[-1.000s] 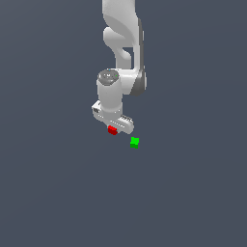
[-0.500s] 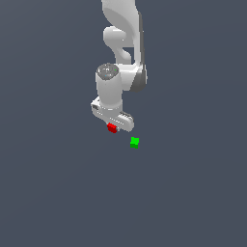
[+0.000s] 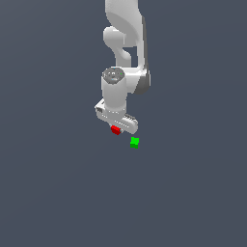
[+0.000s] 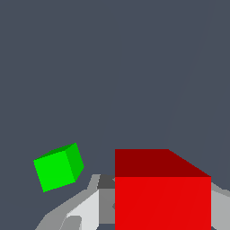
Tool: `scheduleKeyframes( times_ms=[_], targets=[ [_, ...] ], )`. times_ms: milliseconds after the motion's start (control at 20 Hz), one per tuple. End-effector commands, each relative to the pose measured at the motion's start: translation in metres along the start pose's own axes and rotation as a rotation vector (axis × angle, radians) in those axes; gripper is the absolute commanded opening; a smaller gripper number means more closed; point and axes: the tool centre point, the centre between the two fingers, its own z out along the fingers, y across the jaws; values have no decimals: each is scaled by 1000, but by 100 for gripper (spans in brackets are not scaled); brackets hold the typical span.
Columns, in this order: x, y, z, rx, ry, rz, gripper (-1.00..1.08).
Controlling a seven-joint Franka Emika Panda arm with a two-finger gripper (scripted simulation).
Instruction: Stack the red cube on top of the green cube.
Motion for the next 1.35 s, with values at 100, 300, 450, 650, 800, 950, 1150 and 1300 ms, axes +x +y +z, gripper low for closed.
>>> scheduleKeyframes(
  times_ms=[100,300,450,650,800,950,1150,1300],
  targets=[
    [-9,-30,17,1,-1,-1,-100],
    [-16,-62,34,1,-1,-1,-100],
    [-20,-79,44,1,-1,-1,-100],
    [-22,-91,50,0,0,-1,-100],
    [-22,-93,51,0,0,-2,-100],
    [-22,-93,51,0,0,-2,100],
    [-22,-93,51,0,0,-2,100],
    [-22,-93,51,0,0,-2,100]
  ],
)
